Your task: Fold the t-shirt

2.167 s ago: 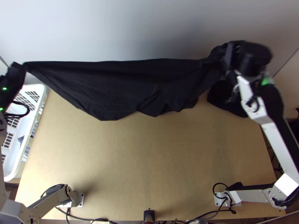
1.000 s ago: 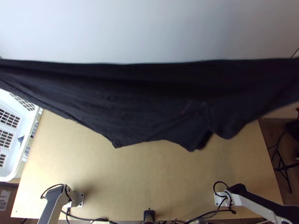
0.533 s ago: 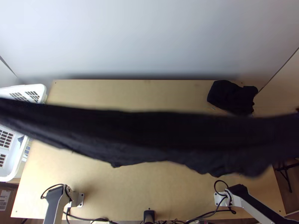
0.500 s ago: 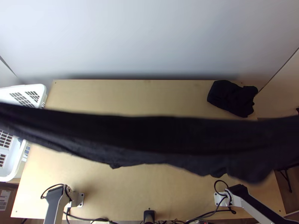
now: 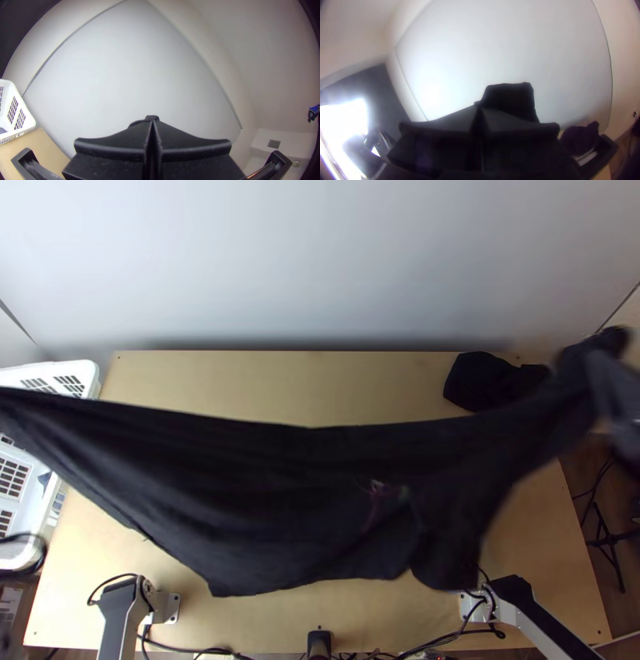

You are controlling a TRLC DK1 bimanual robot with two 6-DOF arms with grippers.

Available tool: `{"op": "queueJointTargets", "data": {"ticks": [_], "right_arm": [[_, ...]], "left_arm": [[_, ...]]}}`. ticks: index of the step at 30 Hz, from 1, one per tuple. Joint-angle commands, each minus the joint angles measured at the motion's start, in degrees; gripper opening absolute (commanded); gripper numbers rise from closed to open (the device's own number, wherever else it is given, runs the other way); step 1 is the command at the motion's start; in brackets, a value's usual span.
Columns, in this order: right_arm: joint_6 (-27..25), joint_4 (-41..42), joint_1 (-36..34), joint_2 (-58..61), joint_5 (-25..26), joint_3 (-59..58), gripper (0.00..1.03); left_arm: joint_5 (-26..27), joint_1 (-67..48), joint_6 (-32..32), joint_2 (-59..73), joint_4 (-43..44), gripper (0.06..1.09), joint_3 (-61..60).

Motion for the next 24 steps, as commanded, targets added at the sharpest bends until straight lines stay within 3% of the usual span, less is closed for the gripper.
{"op": "queueJointTargets", "data": {"ticks": [1,7,13,18,24], "right_arm": [[-3.54,12.34,-1.92,-2.92,-0.11,-28.65,0.03],[-4.59,28.42,-4.20,1.73,-0.11,-45.35,0.03],[-6.35,42.75,-4.64,15.27,0.60,-50.89,0.03],[-8.37,54.53,-7.36,33.81,1.74,-46.67,0.03],[-11.18,57.43,-7.28,55.17,4.11,-32.43,0.03]], "left_arm": [[0.68,-0.45,3.06,1.02,8.96,0.09,-16.59],[-1.87,-2.29,8.07,5.68,19.33,0.09,-31.00],[-11.28,-13.98,14.75,17.90,29.17,0.09,-37.77],[-12.86,-16.27,18.97,34.60,36.73,0.09,-35.75],[-14.09,-16.18,22.05,50.33,42.00,0.09,-29.60]]}}
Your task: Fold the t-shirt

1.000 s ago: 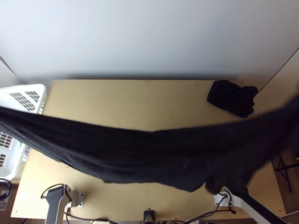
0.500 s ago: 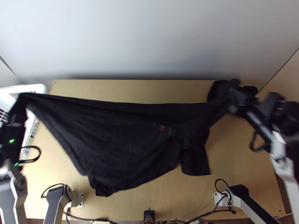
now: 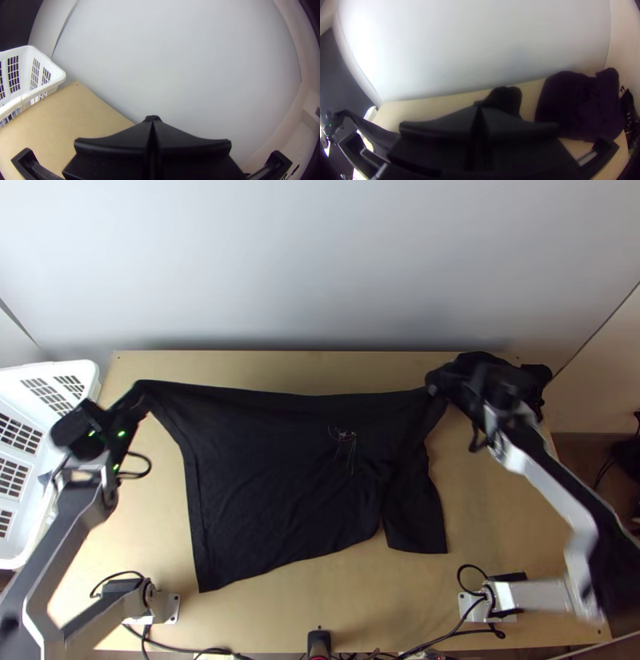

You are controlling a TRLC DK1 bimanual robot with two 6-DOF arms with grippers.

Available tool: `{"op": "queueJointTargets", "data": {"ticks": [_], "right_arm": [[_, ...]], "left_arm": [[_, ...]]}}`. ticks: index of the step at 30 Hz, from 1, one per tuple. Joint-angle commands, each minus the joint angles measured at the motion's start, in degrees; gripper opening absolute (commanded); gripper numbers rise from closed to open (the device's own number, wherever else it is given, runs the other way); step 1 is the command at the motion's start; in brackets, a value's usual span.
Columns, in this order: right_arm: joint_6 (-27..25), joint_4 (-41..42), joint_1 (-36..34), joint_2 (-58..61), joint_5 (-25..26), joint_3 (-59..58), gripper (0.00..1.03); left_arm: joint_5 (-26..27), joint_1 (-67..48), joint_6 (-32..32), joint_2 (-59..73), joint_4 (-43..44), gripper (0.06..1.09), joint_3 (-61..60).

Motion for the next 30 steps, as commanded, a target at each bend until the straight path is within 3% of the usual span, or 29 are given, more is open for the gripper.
{"op": "queueJointTargets", "data": {"ticks": [1,11,17,18,19,20,23,27,30], "right_arm": [[-2.97,6.46,-0.59,23.71,2.43,12.50,0.03],[-3.58,5.05,0.38,39.88,6.56,34.12,0.03],[-6.84,3.91,0.73,45.16,7.44,41.33,0.03],[-7.36,2.59,0.82,46.04,7.35,42.73,0.05],[-7.45,1.45,0.99,46.65,7.44,43.70,0.16],[-7.45,1.18,0.99,46.83,7.44,43.79,0.32],[-7.10,-2.16,1.26,44.63,7.35,42.03,1.01],[-8.42,-2.77,1.96,35.23,7.18,33.15,0.99],[-7.10,-2.42,0.99,26.61,6.65,26.12,0.99]], "left_arm": [[-2.20,-1.71,4.19,18.80,6.31,0.09,5.01],[-5.54,-1.10,6.13,35.50,9.12,0.09,16.52],[-5.54,-1.27,7.01,39.28,9.12,0.09,19.86],[-5.45,-1.45,7.44,39.72,9.04,0.09,20.13],[-5.45,-1.54,7.53,39.89,9.04,0.10,20.21],[-5.27,-1.71,7.53,39.81,8.68,0.15,20.21],[-4.66,-2.50,8.50,37.79,7.01,0.67,19.25],[-4.66,-2.59,8.50,31.90,3.67,0.99,16.70],[-4.66,-1.62,7.80,27.77,-0.54,1.00,15.73]]}}
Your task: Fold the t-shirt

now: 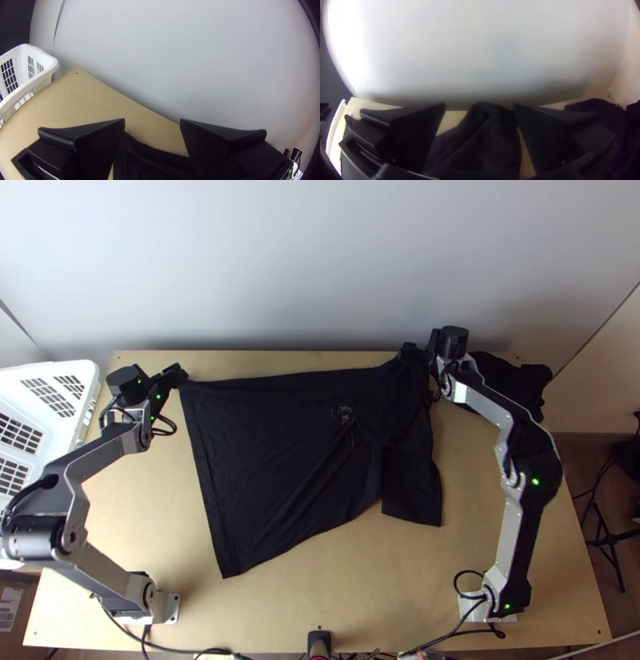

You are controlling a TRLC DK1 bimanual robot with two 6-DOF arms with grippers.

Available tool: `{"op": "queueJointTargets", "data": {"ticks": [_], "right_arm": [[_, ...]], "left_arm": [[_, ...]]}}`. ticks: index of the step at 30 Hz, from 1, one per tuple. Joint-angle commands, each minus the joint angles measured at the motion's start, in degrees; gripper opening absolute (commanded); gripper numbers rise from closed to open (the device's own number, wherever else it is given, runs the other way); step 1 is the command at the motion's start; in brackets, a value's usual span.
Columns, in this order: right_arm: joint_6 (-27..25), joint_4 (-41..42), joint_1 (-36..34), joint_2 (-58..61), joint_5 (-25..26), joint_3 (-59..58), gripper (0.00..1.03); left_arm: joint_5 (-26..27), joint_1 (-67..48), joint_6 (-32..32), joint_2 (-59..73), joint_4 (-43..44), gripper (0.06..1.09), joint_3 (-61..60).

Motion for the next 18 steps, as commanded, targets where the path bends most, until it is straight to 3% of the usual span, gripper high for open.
{"op": "queueJointTargets", "data": {"ticks": [1,5,10,18], "right_arm": [[1.34,-1.15,-0.89,-14.98,-1.55,-12.07,0.99],[2.13,-2.21,-1.50,-28.42,-3.66,-20.25,0.99],[2.31,-14.16,-1.50,-41.52,-5.16,-25.26,0.99],[4.42,-23.13,-0.80,-55.49,-9.73,-37.65,0.99]], "left_arm": [[0.37,1.00,-0.23,-7.74,-7.44,1.00,-2.24],[0.54,3.73,-1.28,-16.00,-14.47,1.00,-4.26],[7.22,4.43,-3.04,-29.71,-30.38,1.00,-6.72],[8.19,-9.19,-4.44,-38.94,-45.85,1.00,-9.27]]}}
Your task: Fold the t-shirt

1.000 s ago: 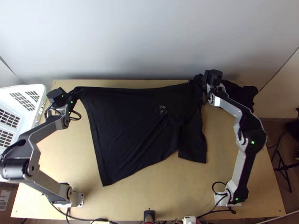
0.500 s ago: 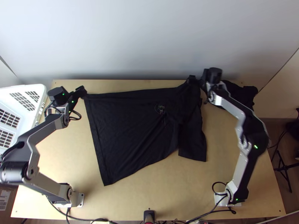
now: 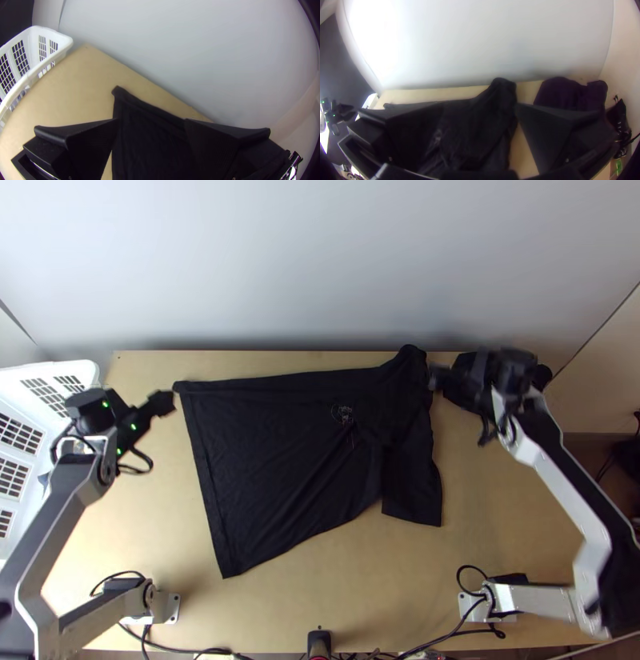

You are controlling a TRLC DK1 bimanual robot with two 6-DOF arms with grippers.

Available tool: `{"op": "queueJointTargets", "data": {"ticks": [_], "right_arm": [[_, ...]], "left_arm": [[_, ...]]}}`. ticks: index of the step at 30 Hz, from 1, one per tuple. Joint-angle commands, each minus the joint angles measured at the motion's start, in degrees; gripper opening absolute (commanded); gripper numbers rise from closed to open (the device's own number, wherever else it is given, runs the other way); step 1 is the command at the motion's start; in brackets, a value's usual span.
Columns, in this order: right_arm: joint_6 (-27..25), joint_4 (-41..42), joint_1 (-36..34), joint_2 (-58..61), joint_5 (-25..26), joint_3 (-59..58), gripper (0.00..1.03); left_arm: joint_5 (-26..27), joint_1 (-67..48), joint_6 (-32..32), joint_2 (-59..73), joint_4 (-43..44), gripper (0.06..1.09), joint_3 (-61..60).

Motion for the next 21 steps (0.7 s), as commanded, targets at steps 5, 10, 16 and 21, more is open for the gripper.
{"op": "queueJointTargets", "data": {"ticks": [5,10,16,21], "right_arm": [[2.04,-8.51,-1.37,-13.45,-4.00,-8.40,0.96],[1.25,-13.17,-1.28,-13.45,-6.29,-4.54,0.96],[-0.78,-14.75,-1.55,-12.84,-7.08,-3.48,0.96],[-0.78,-15.98,-1.20,-12.84,-7.43,-2.69,0.96]], "left_arm": [[1.33,-13.64,-1.36,-7.42,-16.92,0.99,-5.68],[1.94,-19.44,1.54,-10.32,-24.04,0.99,-7.97],[2.29,-18.65,14.72,-7.24,-36.69,0.99,-2.69],[2.65,-16.80,23.33,-4.08,-47.85,0.99,2.41]]}}
